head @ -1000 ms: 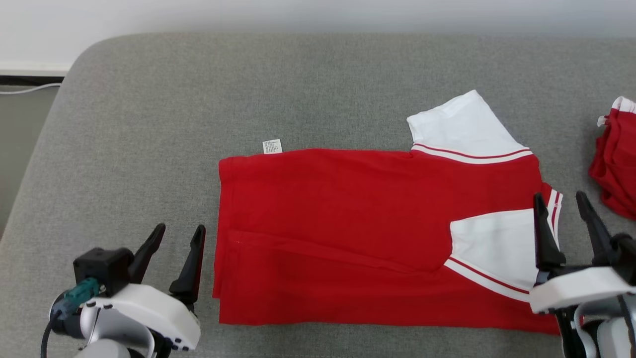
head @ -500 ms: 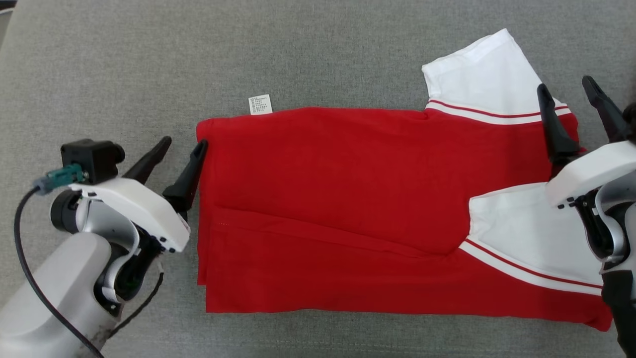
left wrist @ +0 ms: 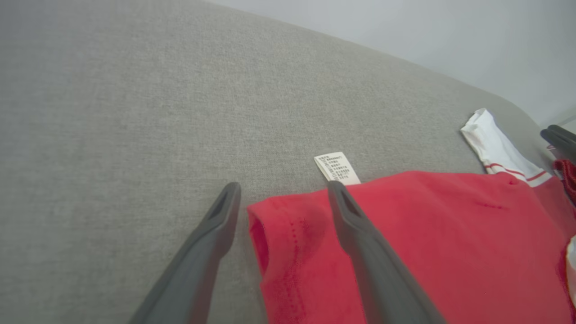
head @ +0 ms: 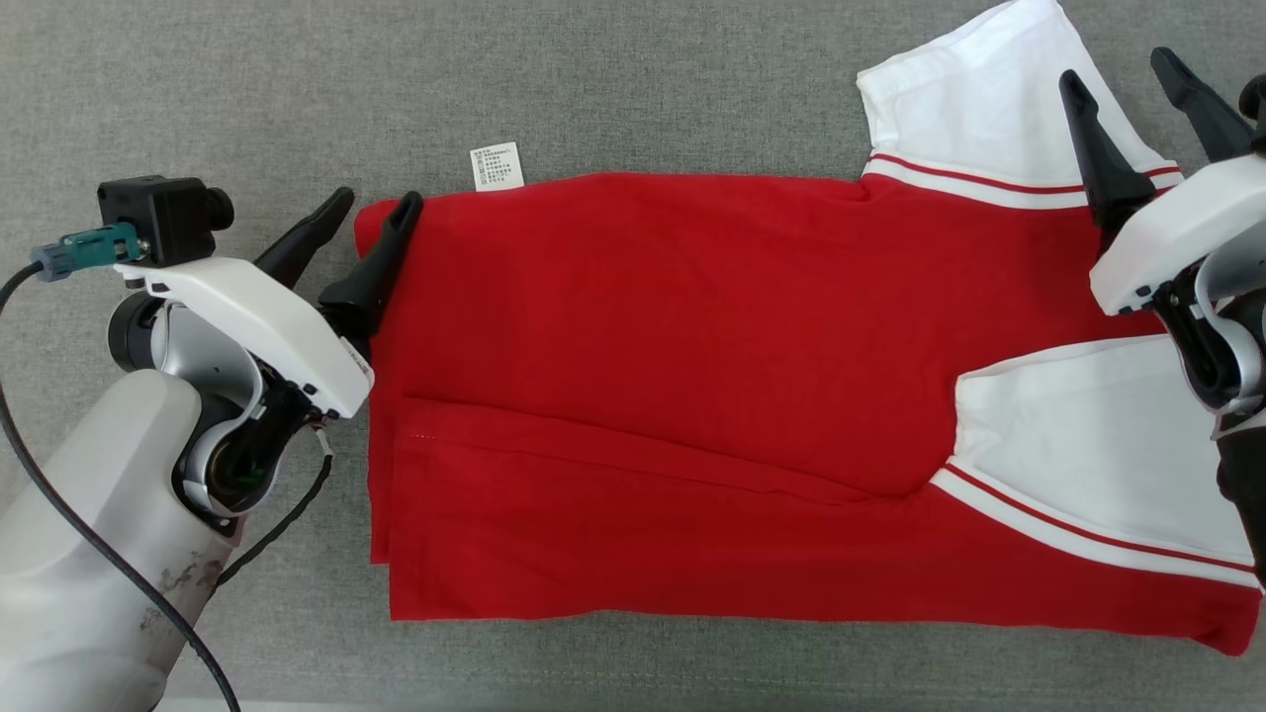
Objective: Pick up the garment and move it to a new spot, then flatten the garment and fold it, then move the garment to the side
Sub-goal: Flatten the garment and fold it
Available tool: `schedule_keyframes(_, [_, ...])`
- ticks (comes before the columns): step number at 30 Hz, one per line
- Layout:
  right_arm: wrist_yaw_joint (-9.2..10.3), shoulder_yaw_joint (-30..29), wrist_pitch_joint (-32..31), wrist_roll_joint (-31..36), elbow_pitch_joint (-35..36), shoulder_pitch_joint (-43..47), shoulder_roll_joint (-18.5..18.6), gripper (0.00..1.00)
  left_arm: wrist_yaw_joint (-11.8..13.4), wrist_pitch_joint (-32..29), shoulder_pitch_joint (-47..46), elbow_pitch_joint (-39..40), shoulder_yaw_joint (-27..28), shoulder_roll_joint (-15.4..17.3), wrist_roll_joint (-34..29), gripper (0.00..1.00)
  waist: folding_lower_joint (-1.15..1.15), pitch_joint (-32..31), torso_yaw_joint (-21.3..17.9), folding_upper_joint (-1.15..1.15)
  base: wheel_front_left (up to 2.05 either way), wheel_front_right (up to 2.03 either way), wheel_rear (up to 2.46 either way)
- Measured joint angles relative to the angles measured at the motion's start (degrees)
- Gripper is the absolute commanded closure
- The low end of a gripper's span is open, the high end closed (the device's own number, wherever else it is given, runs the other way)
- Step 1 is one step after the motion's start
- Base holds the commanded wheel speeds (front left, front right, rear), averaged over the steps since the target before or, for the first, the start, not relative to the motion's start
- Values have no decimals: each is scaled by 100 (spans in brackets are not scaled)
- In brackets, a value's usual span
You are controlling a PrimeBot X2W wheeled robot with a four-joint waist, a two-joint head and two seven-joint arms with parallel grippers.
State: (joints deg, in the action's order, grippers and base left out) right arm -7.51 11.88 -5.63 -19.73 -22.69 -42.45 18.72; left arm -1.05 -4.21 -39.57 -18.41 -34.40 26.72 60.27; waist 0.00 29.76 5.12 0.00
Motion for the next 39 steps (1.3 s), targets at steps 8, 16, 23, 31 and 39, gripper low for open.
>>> schedule_keyframes(8, [1, 293, -129, -127, -587, -591, 162, 0, -51, -141, -95, -30, -87, -68, 27, 0, 0, 139, 91, 0, 0, 0, 0])
schedule_keyframes(16, [1, 401, -122, -203, -1036, -897, 187, 0, -146, -185, -123, 36, -122, -90, 46, 0, 0, 204, 189, 0, 0, 0, 0])
schedule_keyframes(23, [1, 544, 62, -305, -1537, -1170, 182, 0, -174, -214, -275, -27, -131, -187, 91, 0, 0, 278, 211, 0, 0, 0, 0])
schedule_keyframes(31, [1, 843, 159, -356, -1949, -1634, 189, 0, -276, -233, -472, -109, -185, -277, 91, 0, 0, 392, 297, 0, 0, 0, 0])
schedule_keyframes(39, [1, 1141, 321, -537, -2315, -1918, 204, 58, -349, -231, -559, -268, -208, -387, 121, 0, 0, 423, 337, 0, 0, 0, 0])
